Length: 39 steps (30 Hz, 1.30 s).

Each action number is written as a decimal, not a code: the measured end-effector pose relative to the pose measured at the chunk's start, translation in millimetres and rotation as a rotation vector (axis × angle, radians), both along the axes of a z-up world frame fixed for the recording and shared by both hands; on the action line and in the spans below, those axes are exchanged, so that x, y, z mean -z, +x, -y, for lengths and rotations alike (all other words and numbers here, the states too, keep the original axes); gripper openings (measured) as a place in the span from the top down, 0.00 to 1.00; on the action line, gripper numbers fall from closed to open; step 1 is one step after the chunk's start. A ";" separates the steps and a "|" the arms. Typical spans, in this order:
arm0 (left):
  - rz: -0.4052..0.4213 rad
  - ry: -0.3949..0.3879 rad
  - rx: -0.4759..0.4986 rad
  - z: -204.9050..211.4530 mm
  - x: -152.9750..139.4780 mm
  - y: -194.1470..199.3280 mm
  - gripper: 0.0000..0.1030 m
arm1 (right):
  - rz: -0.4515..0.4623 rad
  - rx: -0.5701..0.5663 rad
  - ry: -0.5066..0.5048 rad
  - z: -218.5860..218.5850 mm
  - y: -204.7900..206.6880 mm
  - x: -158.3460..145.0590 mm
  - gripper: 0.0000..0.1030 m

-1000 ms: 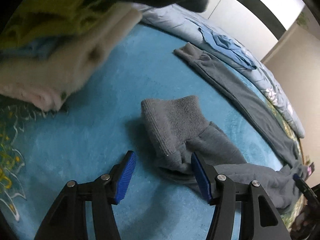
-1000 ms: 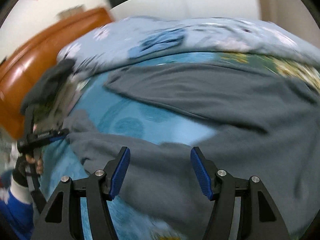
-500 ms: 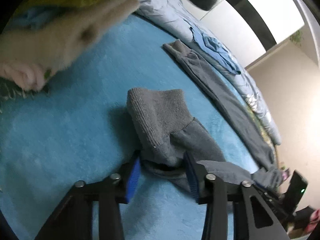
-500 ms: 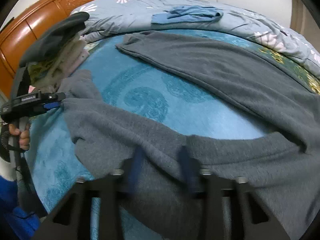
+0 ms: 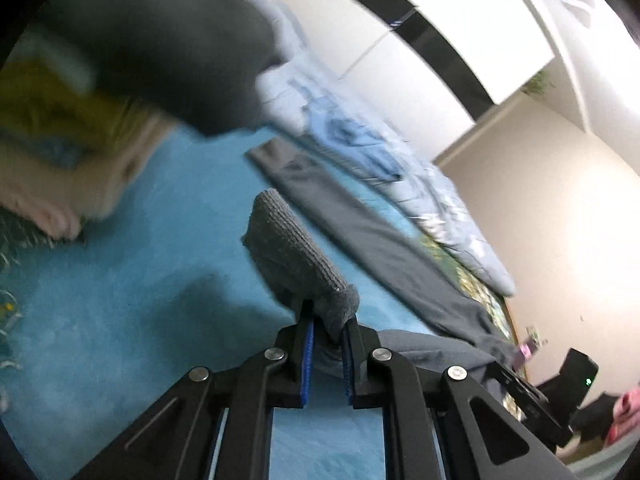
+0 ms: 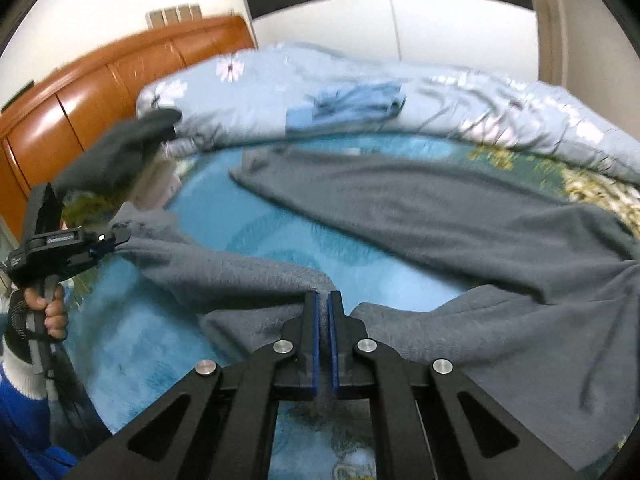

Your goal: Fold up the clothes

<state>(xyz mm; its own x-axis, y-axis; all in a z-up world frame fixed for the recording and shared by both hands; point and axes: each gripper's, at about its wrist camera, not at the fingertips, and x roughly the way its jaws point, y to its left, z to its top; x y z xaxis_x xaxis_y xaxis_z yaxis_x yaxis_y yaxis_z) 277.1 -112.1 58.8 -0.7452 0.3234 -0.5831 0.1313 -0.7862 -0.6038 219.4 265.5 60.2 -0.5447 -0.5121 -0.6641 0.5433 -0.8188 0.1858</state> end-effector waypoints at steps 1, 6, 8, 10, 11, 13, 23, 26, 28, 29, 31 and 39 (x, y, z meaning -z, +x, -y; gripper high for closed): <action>-0.014 -0.021 0.002 -3.1 -9.5 0.9 0.87 | -0.015 -0.004 -0.011 -3.8 5.4 -6.6 0.96; -0.045 -0.085 -0.017 -12.7 -19.1 -49.4 0.84 | -0.022 0.038 -0.007 -11.7 -20.8 -17.5 0.97; -0.008 -0.068 -0.015 -15.0 0.1 -84.1 0.83 | 0.002 0.077 0.001 -10.4 -46.3 -11.3 0.97; 0.041 -0.034 -0.006 -16.7 25.4 -120.6 0.83 | 0.028 0.134 0.026 -10.5 -72.5 -0.8 0.97; 0.066 -0.018 -0.002 -17.5 37.8 -137.3 0.82 | 0.041 0.166 0.040 -11.5 -84.6 4.6 0.97; 0.110 0.009 0.008 -19.5 58.4 -160.6 0.78 | 0.073 0.217 0.056 -15.5 -102.6 14.6 0.97; 0.149 0.026 -0.056 -6.0 92.5 -138.6 0.38 | 0.243 0.405 0.068 -48.8 -150.9 76.5 0.96; 0.183 0.053 -0.055 -6.3 109.7 -148.8 0.39 | 0.236 0.396 0.058 -49.9 -144.7 72.1 0.96; 0.170 0.087 -0.043 -8.7 112.9 -154.1 0.39 | 0.225 0.382 0.054 -50.2 -141.3 64.0 0.95; 0.161 0.110 -0.035 -10.1 113.9 -156.7 0.39 | 0.217 0.376 0.054 -51.8 -138.9 57.9 0.93; 0.158 0.140 -0.021 -14.1 116.9 -163.4 0.40 | 0.185 0.378 0.039 -60.2 -130.7 44.0 0.85; 0.144 0.127 -0.040 -25.1 123.2 -171.0 0.81 | 0.051 0.550 -0.044 -165.4 -48.6 2.5 0.69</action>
